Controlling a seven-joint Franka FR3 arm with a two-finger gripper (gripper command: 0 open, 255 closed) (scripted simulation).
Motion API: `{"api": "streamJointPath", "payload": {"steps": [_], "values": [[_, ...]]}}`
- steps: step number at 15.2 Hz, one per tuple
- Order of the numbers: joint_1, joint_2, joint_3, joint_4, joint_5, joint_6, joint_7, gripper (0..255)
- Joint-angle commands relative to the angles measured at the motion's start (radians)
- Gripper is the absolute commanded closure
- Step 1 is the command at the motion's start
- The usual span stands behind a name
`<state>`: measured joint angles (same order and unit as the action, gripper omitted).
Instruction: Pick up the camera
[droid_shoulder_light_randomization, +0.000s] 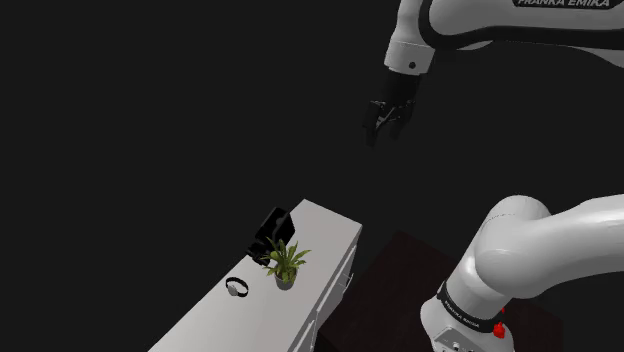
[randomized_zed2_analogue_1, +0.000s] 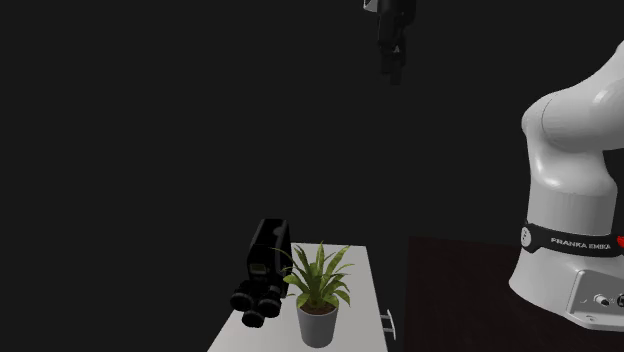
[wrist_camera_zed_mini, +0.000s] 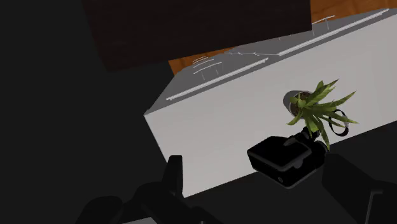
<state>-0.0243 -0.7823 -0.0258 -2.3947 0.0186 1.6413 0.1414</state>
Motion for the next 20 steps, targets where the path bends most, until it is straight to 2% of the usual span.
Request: {"api": "streamJointPath", "payload": {"steps": [1, 7, 13, 17, 20], "values": [[0.000, 0.000, 0.000, 0.000, 0.000, 0.000, 0.000, 0], [-0.023, 0.011, 0.163, -0.143, 0.071, 0.199, 0.291, 0], [-0.060, 0.129, 0.344, -0.202, 0.116, 0.413, 0.592, 0], [-0.115, 0.262, 0.473, -0.192, 0.104, 0.552, 0.810, 0], [-0.179, 0.384, 0.575, -0.160, 0.053, 0.645, 0.993, 0]]}}
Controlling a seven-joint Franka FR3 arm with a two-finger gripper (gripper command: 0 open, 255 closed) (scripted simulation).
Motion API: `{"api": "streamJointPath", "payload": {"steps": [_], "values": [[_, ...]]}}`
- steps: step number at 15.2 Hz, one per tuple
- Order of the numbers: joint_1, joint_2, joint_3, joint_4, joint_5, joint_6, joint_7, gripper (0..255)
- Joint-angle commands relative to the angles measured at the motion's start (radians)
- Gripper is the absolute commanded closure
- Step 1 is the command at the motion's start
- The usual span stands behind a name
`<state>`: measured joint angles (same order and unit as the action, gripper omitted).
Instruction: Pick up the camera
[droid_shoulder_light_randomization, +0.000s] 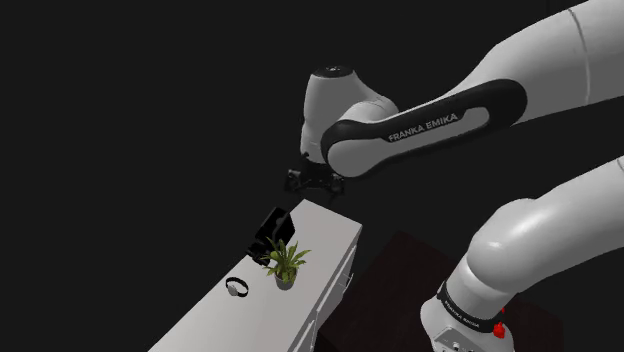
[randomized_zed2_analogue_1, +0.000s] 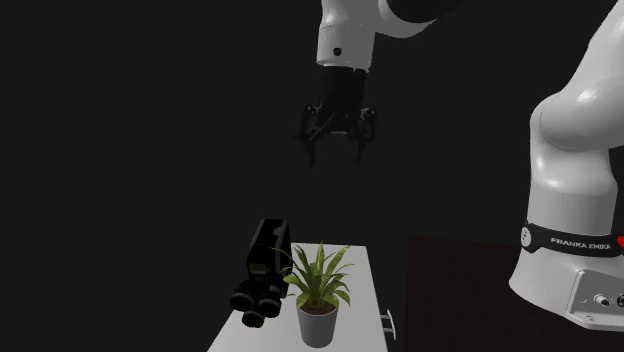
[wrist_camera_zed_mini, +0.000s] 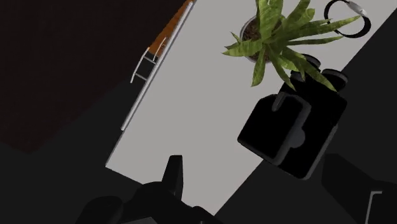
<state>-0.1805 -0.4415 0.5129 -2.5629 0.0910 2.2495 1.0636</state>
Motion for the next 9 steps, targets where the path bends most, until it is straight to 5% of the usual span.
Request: {"api": "streamJointPath", "payload": {"steps": [1, 5, 9], "values": [[-0.049, 0.088, 0.071, 0.024, -0.047, 0.065, 0.138, 0], [-0.169, 0.291, 0.207, 0.108, -0.239, 0.144, 0.450, 0], [-0.219, 0.539, 0.258, 0.233, -0.541, 0.140, 0.821, 0]]}}
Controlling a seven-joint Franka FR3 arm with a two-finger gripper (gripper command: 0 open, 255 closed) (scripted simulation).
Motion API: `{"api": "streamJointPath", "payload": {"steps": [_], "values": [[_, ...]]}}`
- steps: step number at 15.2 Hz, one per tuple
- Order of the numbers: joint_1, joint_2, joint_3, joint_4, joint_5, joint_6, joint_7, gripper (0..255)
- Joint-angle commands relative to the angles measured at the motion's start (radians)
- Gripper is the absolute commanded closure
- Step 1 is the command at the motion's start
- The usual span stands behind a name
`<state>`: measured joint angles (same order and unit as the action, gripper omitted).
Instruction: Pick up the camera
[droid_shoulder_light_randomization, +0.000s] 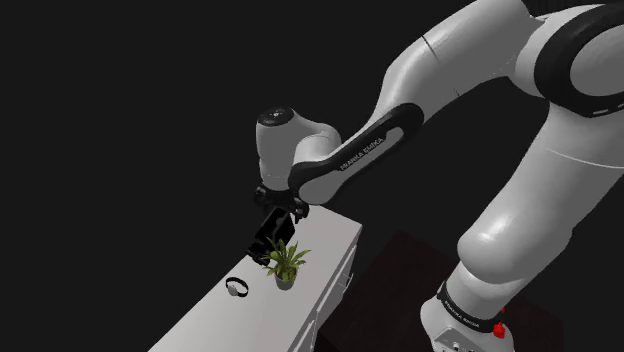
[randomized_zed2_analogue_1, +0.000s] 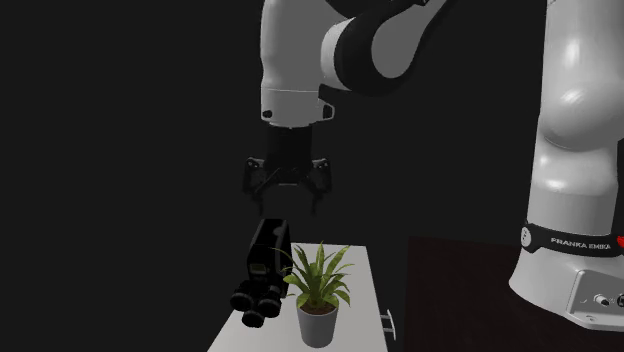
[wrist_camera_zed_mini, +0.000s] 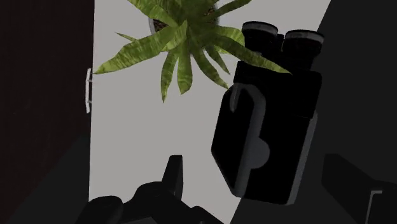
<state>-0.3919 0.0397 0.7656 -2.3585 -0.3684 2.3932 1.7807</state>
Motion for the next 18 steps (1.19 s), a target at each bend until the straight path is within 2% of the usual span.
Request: {"api": "streamJointPath", "payload": {"steps": [1, 3, 10, 13, 14, 18], "values": [[0.011, 0.117, -0.013, 0.065, -0.148, -0.016, 0.186, 0], [0.056, 0.221, -0.057, 0.138, -0.251, -0.043, 0.320, 0], [0.101, 0.305, -0.114, 0.139, -0.352, 0.005, 0.401, 0], [0.104, 0.312, -0.118, 0.140, -0.360, 0.008, 0.408, 0], [0.104, 0.313, -0.118, 0.140, -0.360, 0.008, 0.407, 255], [0.105, 0.314, -0.119, 0.141, -0.361, 0.008, 0.408, 255]]}}
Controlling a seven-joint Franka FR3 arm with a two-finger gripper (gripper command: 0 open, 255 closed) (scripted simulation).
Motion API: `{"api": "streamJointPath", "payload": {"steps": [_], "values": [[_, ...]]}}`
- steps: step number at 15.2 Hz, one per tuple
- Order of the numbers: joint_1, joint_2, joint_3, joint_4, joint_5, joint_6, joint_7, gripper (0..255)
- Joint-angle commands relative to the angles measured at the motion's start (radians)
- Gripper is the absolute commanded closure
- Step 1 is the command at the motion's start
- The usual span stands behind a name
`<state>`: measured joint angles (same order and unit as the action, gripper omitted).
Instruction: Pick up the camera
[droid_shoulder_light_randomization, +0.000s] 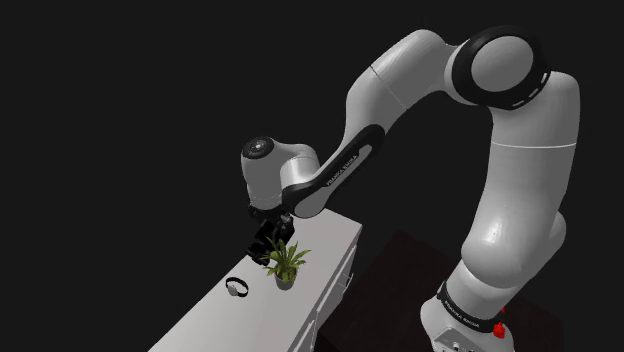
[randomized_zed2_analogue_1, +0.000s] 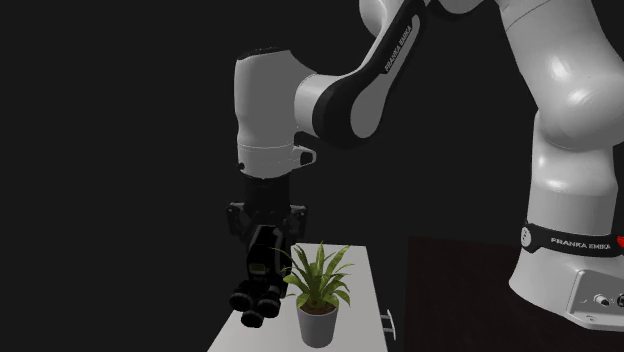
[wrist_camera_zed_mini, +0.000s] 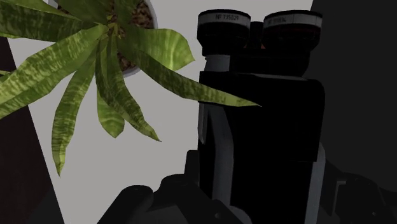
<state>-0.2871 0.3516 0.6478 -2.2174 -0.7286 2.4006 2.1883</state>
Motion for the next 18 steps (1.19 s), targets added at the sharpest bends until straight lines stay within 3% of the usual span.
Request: {"api": "streamJointPath", "payload": {"steps": [1, 5, 18], "values": [[0.000, 0.001, -0.001, -0.001, -0.001, 0.001, 0.000, 255], [-0.001, 0.001, -0.001, -0.001, 0.000, 0.001, 0.000, 255], [-0.065, -0.157, 0.083, 0.003, 0.192, -0.089, -0.155, 255]]}}
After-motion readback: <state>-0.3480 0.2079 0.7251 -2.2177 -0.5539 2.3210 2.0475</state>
